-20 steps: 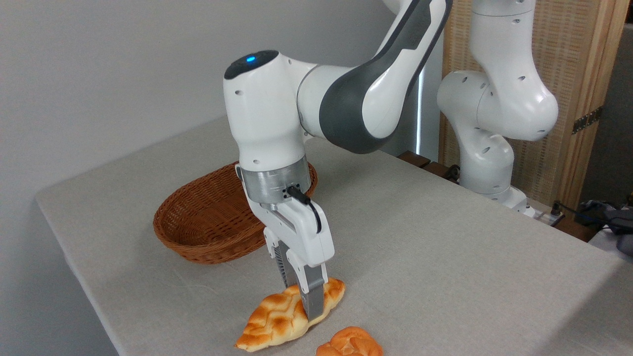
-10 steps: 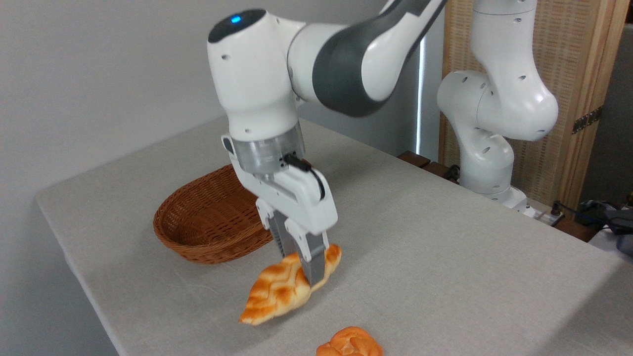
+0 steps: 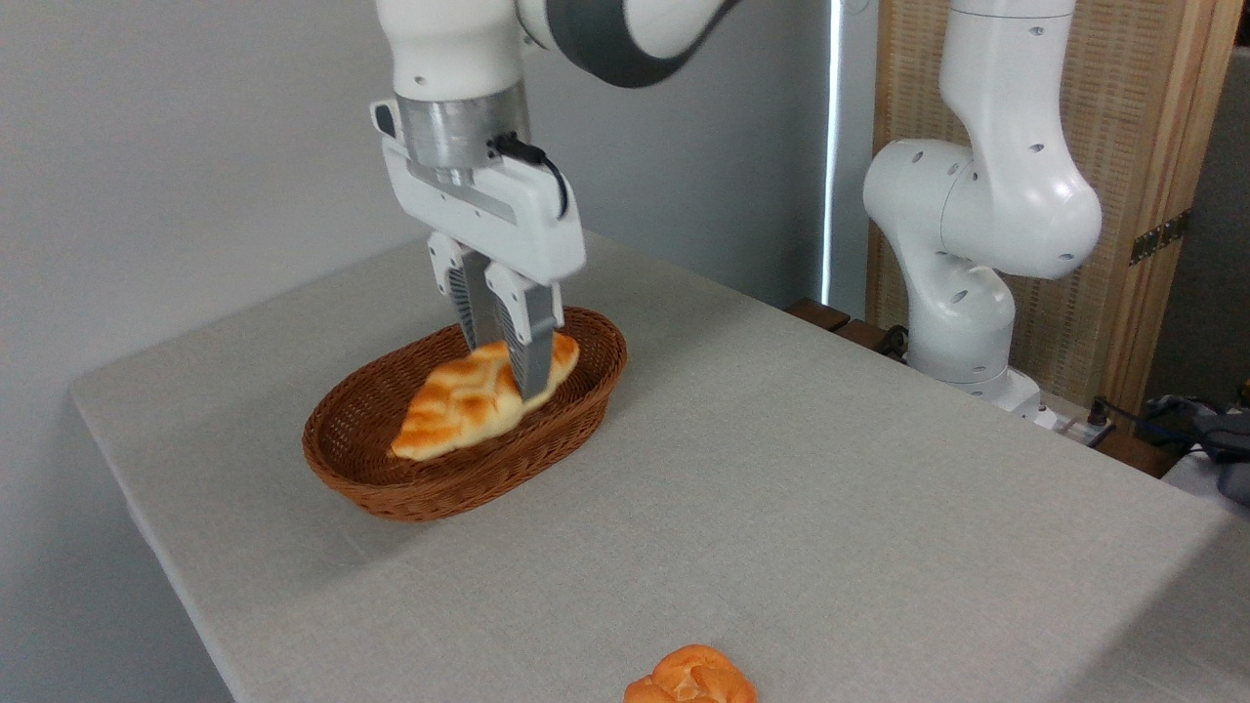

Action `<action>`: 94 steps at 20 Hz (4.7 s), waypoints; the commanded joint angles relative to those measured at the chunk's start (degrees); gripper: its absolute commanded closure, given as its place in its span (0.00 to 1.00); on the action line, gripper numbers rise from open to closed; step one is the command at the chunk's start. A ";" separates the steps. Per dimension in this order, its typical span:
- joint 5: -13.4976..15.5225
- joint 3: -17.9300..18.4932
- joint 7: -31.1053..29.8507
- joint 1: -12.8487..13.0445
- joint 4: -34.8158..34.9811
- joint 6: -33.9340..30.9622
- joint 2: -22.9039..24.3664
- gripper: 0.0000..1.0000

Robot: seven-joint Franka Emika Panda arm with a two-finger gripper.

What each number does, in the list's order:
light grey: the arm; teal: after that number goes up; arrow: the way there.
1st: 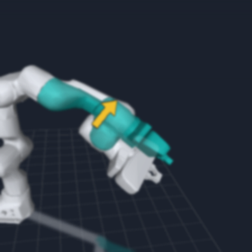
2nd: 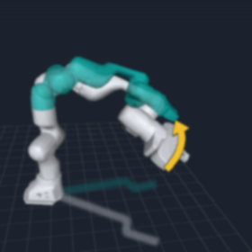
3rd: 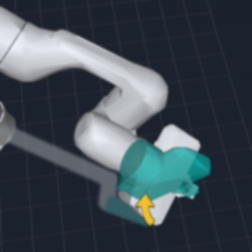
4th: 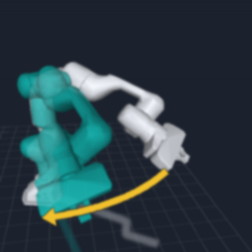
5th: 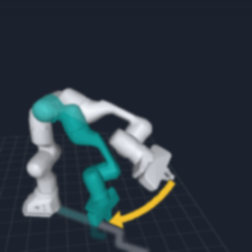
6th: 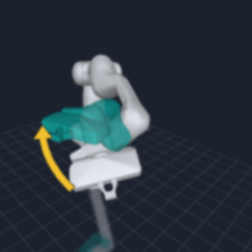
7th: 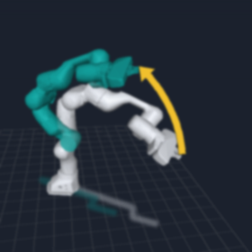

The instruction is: Put bread into the basket

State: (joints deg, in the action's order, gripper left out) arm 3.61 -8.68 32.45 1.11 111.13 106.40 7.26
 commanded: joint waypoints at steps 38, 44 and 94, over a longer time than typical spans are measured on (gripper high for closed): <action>0.08 -8.63 -20.94 5.39 -2.67 7.24 -12.27 0.00; 0.08 -8.54 -21.02 5.39 -2.76 7.24 -12.27 0.00; 2.28 7.37 1.83 0.56 -16.91 -10.95 -5.95 0.00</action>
State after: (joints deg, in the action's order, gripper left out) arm 5.49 0.52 35.17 3.52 94.40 95.28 0.93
